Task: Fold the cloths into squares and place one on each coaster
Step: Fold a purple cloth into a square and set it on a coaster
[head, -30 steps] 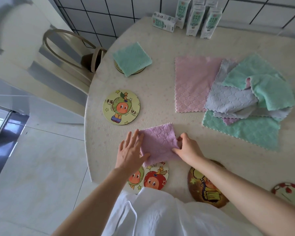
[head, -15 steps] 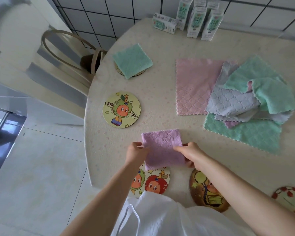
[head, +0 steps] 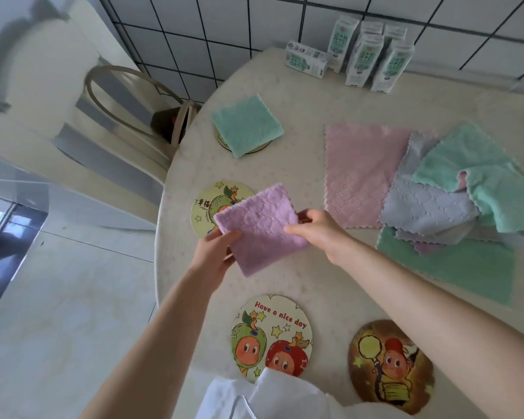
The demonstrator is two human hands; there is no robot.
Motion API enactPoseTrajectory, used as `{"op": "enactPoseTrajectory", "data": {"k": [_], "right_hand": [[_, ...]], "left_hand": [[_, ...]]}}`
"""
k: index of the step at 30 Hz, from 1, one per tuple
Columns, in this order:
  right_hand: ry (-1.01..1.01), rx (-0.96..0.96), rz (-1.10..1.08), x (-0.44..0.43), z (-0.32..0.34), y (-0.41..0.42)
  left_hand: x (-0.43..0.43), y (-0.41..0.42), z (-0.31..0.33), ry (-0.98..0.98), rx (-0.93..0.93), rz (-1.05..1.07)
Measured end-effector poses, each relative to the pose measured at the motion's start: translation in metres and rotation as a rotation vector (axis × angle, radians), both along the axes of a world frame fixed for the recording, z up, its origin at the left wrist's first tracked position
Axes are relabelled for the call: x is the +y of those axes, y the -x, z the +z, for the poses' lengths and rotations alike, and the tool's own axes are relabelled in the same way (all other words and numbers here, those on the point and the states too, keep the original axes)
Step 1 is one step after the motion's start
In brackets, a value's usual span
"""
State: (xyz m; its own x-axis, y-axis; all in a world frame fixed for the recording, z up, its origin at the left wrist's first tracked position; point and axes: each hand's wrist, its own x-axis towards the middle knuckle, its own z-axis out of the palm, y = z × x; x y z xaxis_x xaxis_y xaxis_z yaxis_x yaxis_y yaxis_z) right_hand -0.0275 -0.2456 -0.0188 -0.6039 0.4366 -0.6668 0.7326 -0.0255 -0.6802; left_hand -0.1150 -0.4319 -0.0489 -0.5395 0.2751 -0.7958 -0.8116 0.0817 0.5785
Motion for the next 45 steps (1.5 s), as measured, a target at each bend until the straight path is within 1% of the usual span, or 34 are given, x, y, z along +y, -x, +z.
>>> {"op": "enactPoseTrajectory", "data": {"k": [4, 6, 10, 15, 18, 20, 24, 26, 29, 31, 34, 41, 45], "right_hand": [[-0.033, 0.046, 0.112, -0.006, -0.009, 0.05], [-0.054, 0.045, 0.162, -0.011, -0.018, 0.07], [-0.109, 0.023, 0.159, -0.018, -0.038, 0.095], [-0.233, -0.064, 0.196, -0.018, -0.054, 0.097], [-0.292, -0.081, 0.217, -0.016, -0.06, 0.092], [-0.316, -0.079, 0.212, -0.014, -0.061, 0.089], [-0.345, -0.075, 0.232, -0.009, -0.059, 0.076], [-0.346, -0.081, 0.226, -0.006, -0.057, 0.065], [-0.379, -0.076, 0.237, -0.001, -0.049, 0.042], [-0.435, -0.074, 0.265, 0.005, -0.044, 0.021], [-0.531, -0.066, 0.283, 0.022, -0.039, -0.014], [-0.664, -0.084, 0.248, 0.082, -0.028, -0.103], [-0.708, -0.107, 0.226, 0.127, -0.023, -0.15]], "left_hand": [[-0.014, 0.032, -0.008, 0.009, 0.064, 0.092], [-0.02, 0.043, -0.014, 0.068, 0.123, 0.087], [-0.026, 0.056, -0.023, 0.268, 0.297, 0.004], [-0.034, 0.067, -0.045, 0.505, 0.38, -0.074], [-0.037, 0.068, -0.049, 0.654, 0.46, -0.167], [-0.039, 0.065, -0.05, 0.719, 0.51, -0.222], [-0.047, 0.059, -0.046, 0.776, 0.537, -0.262], [-0.049, 0.056, -0.042, 0.8, 0.581, -0.276], [-0.046, 0.049, -0.031, 0.833, 0.731, -0.333], [-0.039, 0.043, -0.023, 0.864, 0.843, -0.43], [-0.019, 0.028, -0.011, 0.899, 0.956, -0.587], [0.058, -0.034, 0.002, 0.816, 1.14, -0.82], [0.108, -0.076, 0.01, 0.763, 1.171, -0.909]]}}
